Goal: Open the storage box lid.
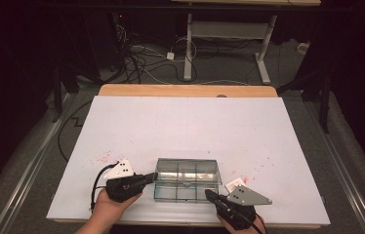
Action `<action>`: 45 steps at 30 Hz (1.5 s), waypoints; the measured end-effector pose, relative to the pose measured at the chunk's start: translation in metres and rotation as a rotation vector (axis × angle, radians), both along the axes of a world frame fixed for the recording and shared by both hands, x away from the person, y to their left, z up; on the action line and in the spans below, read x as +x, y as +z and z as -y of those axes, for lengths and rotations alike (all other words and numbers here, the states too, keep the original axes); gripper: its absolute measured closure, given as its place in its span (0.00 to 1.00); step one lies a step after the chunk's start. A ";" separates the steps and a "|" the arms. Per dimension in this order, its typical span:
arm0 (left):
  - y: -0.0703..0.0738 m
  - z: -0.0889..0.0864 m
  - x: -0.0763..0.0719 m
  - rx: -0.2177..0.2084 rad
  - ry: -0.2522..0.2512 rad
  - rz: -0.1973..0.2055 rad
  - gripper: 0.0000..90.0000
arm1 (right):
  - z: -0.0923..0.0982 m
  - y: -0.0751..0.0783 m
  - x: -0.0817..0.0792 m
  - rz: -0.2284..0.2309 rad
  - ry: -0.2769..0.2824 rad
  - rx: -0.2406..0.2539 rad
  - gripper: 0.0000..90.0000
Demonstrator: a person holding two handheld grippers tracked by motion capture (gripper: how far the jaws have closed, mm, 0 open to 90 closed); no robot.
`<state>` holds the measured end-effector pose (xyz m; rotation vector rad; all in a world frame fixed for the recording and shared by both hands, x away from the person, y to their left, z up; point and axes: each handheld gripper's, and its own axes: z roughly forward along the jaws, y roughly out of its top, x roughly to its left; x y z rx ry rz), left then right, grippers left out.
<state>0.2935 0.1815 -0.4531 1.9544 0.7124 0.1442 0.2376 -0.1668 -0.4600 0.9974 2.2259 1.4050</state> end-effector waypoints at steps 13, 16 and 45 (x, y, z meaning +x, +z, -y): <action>0.000 0.001 0.000 -0.004 -0.005 -0.004 0.98 | 0.030 0.002 0.002 0.013 -0.084 0.003 1.00; 0.000 0.001 0.000 -0.003 -0.004 -0.001 0.98 | 0.036 0.003 0.004 0.019 -0.104 -0.004 1.00; -0.004 0.003 -0.002 0.014 0.002 0.006 0.98 | 0.048 -0.002 0.048 0.013 -0.202 0.012 0.99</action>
